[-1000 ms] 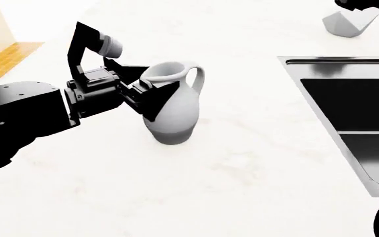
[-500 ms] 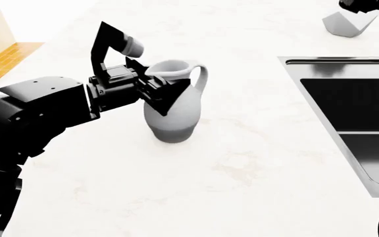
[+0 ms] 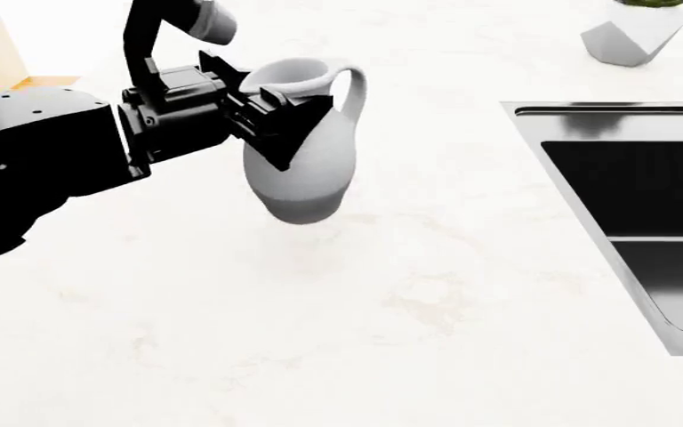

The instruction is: Pick the jug and teapot and place them in the sink. Then turn on the water.

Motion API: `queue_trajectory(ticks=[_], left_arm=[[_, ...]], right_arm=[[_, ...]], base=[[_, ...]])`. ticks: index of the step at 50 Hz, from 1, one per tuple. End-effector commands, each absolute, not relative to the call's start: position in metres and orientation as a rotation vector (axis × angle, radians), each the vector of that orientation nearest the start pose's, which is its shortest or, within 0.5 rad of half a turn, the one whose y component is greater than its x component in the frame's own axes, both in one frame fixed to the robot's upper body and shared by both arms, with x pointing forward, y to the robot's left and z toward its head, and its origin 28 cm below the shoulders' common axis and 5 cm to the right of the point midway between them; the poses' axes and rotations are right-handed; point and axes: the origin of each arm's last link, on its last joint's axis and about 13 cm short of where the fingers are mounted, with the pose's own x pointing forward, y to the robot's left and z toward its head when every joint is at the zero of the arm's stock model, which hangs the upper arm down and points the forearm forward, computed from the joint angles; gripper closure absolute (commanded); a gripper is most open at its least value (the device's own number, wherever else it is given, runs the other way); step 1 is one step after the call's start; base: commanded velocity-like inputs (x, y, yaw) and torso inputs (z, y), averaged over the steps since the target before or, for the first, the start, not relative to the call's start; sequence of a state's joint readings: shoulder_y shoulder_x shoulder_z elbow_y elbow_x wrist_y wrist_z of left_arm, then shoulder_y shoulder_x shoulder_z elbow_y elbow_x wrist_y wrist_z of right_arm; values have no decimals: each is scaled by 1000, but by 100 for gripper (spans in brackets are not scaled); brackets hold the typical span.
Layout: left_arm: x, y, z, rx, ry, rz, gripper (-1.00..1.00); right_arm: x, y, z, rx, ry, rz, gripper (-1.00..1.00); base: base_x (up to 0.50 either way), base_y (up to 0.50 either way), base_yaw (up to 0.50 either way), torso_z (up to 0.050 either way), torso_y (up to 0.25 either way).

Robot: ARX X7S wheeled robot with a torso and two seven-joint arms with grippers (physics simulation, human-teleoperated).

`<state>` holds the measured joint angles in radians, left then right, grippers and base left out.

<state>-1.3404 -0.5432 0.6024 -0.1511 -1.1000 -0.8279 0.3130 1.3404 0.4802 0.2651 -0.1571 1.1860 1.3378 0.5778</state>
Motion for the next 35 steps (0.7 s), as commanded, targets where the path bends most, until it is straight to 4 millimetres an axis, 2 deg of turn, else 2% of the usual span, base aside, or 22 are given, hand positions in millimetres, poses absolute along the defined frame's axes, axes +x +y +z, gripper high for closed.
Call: queue_trajectory(ticks=[1, 12, 22, 35], left_arm=[[336, 242, 351, 31, -77, -874, 100], [334, 244, 365, 53, -57, -863, 100], [333, 243, 375, 59, -64, -870, 100], [338, 240, 377, 59, -66, -878, 100]], right_arm=[[257, -192, 382, 286, -237, 62, -100], [250, -204, 396, 180, -198, 54, -100], [249, -200, 403, 142, -198, 58, -100], [251, -199, 405, 138, -200, 62, -100]], base=[[0, 0, 0, 0, 0], [-1, -315, 0, 0, 2], [-154, -475, 0, 0, 2], [-177, -500, 0, 1, 2]])
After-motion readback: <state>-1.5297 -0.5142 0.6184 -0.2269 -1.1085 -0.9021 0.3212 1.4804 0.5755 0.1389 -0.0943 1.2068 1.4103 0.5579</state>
